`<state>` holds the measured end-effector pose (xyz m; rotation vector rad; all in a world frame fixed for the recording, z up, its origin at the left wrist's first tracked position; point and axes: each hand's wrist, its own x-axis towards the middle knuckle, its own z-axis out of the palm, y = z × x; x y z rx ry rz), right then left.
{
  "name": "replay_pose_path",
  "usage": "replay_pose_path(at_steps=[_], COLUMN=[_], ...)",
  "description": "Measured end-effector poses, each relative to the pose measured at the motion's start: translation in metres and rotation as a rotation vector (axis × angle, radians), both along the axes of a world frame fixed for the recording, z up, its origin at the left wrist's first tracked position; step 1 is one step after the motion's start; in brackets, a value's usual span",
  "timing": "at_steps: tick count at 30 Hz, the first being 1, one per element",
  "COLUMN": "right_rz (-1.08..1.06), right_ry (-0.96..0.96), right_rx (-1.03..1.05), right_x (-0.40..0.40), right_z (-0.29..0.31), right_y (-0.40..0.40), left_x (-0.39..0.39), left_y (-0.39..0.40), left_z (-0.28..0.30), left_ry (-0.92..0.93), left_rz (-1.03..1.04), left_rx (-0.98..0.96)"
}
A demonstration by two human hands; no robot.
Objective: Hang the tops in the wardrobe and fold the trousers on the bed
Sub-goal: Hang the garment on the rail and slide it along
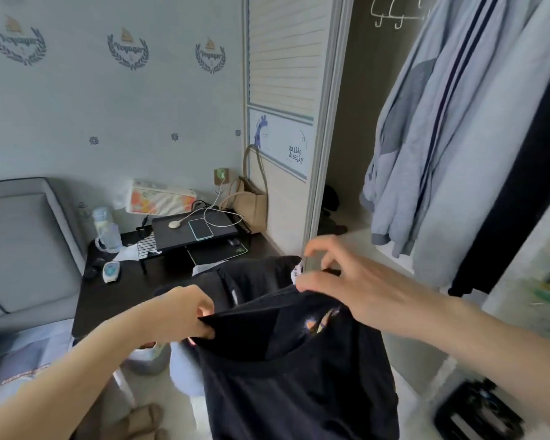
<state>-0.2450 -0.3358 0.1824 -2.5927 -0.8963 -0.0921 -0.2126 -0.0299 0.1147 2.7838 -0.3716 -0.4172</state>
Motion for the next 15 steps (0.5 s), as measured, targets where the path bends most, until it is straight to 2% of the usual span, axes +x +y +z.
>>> replay_pose_path(at_steps=[2, 5, 7, 8, 10, 12, 15], right_rz=[-0.081, -0.069, -0.055, -0.067, -0.176, -0.268, -0.379], right_ry=[0.080, -0.156, -0.317, -0.359, -0.333, -0.291, -0.094], right_rx=[-0.050, -0.190, -0.462, -0.599, -0.650, -0.506, -0.332], right_x=[0.003, 0.012, 0.022, 0.024, 0.026, 0.030, 0.041], right_z=[-0.010, -0.026, -0.036, -0.036, -0.036, -0.034, -0.027], right_y=[-0.023, -0.070, -0.100, -0.112, -0.131, -0.142, -0.152], left_x=[0.012, 0.029, 0.040, 0.046, 0.059, 0.077, 0.106], left_y=[-0.007, -0.030, -0.049, -0.059, -0.080, -0.103, -0.127], left_z=[0.009, 0.024, 0.034, 0.039, 0.049, 0.061, 0.077], left_ry=[0.081, 0.227, 0.354, 0.401, 0.424, 0.335, -0.052], left_rz=[-0.012, 0.115, 0.187, 0.225, 0.266, 0.257, 0.191], left_rx=[-0.237, -0.809, -1.112, -1.192, -1.220, -1.137, -0.755])
